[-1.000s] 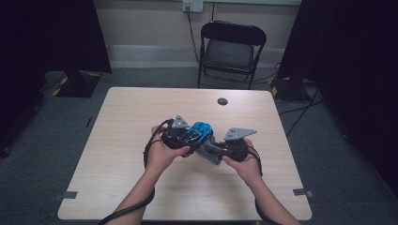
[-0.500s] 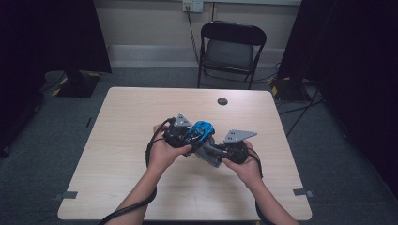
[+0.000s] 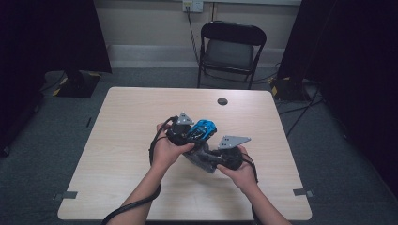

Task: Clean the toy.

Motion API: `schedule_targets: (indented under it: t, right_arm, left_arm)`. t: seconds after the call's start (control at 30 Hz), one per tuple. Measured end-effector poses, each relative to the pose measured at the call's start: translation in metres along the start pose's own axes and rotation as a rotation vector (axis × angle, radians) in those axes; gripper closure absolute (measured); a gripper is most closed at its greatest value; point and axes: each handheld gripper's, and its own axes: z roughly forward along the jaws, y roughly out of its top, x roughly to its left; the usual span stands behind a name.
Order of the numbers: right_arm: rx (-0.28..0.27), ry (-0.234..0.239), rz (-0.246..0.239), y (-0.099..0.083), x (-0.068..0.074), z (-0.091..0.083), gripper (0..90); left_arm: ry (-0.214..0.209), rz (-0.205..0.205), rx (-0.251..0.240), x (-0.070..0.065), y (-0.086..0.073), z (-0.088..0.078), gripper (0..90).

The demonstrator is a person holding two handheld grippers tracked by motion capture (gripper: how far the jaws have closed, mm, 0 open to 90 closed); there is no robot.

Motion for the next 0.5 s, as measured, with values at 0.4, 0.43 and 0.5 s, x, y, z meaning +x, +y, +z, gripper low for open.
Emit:
schedule_targets:
  t: [0.4, 0.43, 0.5]
  right_arm:
    - [0.042, 0.052, -0.031, -0.007, 0.010, 0.010, 76.2]
    - [0.059, 0.054, -0.042, -0.008, 0.011, 0.011, 76.1]
    - [0.079, 0.047, -0.052, -0.012, 0.010, 0.011, 76.0]
  left_arm:
    - [0.007, -0.018, -0.011, 0.001, -0.001, 0.002, 28.3]
    - [0.012, -0.016, -0.011, 0.002, -0.001, 0.001, 28.3]
    - [0.018, -0.013, -0.012, 0.005, -0.003, -0.003, 28.3]
